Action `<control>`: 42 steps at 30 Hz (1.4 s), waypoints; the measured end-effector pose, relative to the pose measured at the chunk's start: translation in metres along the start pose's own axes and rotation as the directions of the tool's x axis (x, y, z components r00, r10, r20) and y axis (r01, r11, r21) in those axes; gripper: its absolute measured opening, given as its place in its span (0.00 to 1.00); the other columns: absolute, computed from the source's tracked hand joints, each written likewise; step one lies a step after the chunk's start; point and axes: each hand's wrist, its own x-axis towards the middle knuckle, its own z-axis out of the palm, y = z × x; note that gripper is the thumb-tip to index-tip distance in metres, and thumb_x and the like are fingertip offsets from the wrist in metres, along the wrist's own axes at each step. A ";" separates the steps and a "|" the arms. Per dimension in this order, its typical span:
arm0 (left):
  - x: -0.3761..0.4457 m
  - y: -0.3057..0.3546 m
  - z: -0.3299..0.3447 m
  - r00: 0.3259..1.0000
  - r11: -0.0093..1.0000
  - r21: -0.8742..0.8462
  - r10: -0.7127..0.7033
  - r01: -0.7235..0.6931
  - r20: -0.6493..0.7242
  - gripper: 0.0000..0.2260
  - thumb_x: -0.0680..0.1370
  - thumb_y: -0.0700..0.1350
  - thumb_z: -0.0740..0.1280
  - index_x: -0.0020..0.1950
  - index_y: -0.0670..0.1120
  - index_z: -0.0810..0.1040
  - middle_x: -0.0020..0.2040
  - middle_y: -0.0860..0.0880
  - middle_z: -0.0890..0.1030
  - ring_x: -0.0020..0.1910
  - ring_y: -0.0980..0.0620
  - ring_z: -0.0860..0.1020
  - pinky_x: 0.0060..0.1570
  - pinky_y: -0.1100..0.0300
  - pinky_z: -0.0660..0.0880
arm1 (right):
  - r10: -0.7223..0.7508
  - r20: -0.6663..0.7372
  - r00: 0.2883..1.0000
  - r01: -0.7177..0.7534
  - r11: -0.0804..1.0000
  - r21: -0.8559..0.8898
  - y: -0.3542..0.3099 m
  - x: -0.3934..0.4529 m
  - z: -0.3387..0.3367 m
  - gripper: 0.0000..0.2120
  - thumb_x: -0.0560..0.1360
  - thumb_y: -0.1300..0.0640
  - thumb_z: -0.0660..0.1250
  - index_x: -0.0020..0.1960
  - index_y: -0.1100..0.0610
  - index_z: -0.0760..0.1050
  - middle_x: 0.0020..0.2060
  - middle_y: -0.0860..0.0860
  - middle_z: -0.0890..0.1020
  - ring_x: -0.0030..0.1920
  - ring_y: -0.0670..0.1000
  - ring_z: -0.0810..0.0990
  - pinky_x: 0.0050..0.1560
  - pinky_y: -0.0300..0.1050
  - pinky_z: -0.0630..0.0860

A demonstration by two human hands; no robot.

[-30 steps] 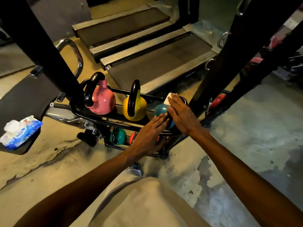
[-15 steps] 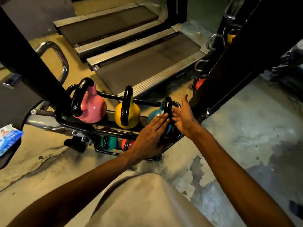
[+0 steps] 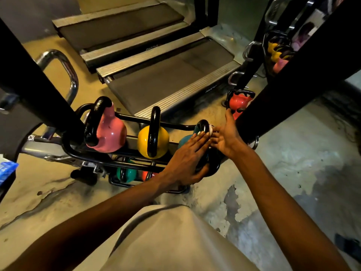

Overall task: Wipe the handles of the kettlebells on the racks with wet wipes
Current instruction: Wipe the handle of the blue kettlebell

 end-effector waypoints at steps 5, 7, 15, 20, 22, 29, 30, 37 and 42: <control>0.006 -0.003 -0.005 1.000 1.000 -0.020 0.021 -0.022 -0.009 0.32 0.82 0.53 0.65 0.82 0.41 0.62 0.84 0.41 0.59 0.85 0.45 0.53 0.84 0.46 0.49 | -0.059 -0.075 0.995 0.045 0.983 -0.180 0.000 0.012 0.009 0.48 0.79 0.24 0.42 0.66 0.65 0.78 0.54 0.59 0.84 0.48 0.52 0.81 0.47 0.45 0.75; 0.011 -0.005 -0.006 0.999 0.999 -0.020 0.026 -0.027 -0.029 0.33 0.82 0.53 0.64 0.83 0.40 0.61 0.84 0.41 0.58 0.85 0.44 0.53 0.84 0.46 0.49 | -0.010 -0.072 0.997 -0.010 0.960 -0.279 -0.010 0.011 0.002 0.54 0.77 0.22 0.41 0.69 0.68 0.74 0.52 0.59 0.83 0.50 0.55 0.81 0.53 0.47 0.75; 0.014 -0.010 0.001 0.998 0.998 -0.065 -0.007 0.004 -0.058 0.30 0.82 0.52 0.66 0.81 0.40 0.66 0.83 0.42 0.62 0.84 0.46 0.55 0.83 0.56 0.43 | -0.127 -0.101 0.987 0.072 0.901 -0.427 -0.032 0.016 0.016 0.52 0.80 0.25 0.39 0.58 0.70 0.79 0.60 0.70 0.81 0.65 0.69 0.79 0.73 0.61 0.72; 0.015 -0.013 0.003 0.995 0.995 -0.100 -0.016 0.006 -0.094 0.29 0.81 0.51 0.68 0.79 0.41 0.69 0.82 0.44 0.64 0.84 0.48 0.56 0.83 0.56 0.46 | -0.065 -0.112 0.992 -0.005 0.842 -0.539 -0.045 0.015 0.016 0.55 0.77 0.23 0.37 0.70 0.68 0.74 0.70 0.69 0.75 0.71 0.68 0.74 0.74 0.64 0.70; 0.014 -0.013 0.005 0.996 0.993 -0.115 -0.017 0.007 -0.088 0.29 0.81 0.51 0.68 0.79 0.41 0.69 0.82 0.44 0.63 0.84 0.48 0.56 0.84 0.52 0.48 | -0.139 -0.112 0.984 0.046 0.804 -0.593 -0.045 0.019 0.019 0.52 0.75 0.20 0.36 0.58 0.59 0.83 0.67 0.64 0.80 0.70 0.64 0.77 0.75 0.63 0.69; 0.014 -0.013 0.003 0.992 0.995 -0.097 -0.013 0.001 -0.125 0.28 0.80 0.49 0.68 0.77 0.38 0.72 0.80 0.40 0.67 0.83 0.45 0.57 0.83 0.53 0.47 | -0.283 0.222 0.933 0.313 0.334 -0.889 -0.040 0.027 0.024 0.52 0.73 0.20 0.34 0.55 0.51 0.87 0.55 0.54 0.87 0.56 0.53 0.85 0.65 0.55 0.75; 0.014 -0.012 0.002 0.992 0.996 -0.088 -0.015 0.004 -0.126 0.28 0.79 0.49 0.68 0.76 0.37 0.72 0.80 0.39 0.66 0.83 0.45 0.56 0.83 0.55 0.46 | -0.264 0.279 0.923 0.351 0.287 -0.891 -0.040 0.026 0.021 0.52 0.73 0.18 0.35 0.52 0.52 0.87 0.52 0.52 0.88 0.51 0.51 0.86 0.64 0.57 0.77; 0.014 -0.013 0.005 0.992 0.992 -0.129 -0.023 0.007 -0.121 0.26 0.80 0.48 0.69 0.74 0.37 0.75 0.78 0.39 0.70 0.82 0.43 0.61 0.79 0.43 0.64 | -0.205 0.334 0.920 0.340 -0.006 -0.940 -0.042 0.042 0.024 0.59 0.68 0.15 0.32 0.51 0.58 0.85 0.45 0.56 0.87 0.45 0.54 0.85 0.60 0.60 0.79; 0.015 -0.015 0.010 0.990 0.991 -0.135 -0.024 0.005 -0.139 0.27 0.79 0.48 0.68 0.76 0.39 0.72 0.80 0.41 0.68 0.84 0.45 0.58 0.81 0.43 0.59 | -0.259 0.223 0.940 0.275 0.190 -0.942 -0.047 0.029 0.027 0.55 0.70 0.19 0.34 0.54 0.58 0.86 0.52 0.56 0.86 0.49 0.53 0.83 0.59 0.53 0.76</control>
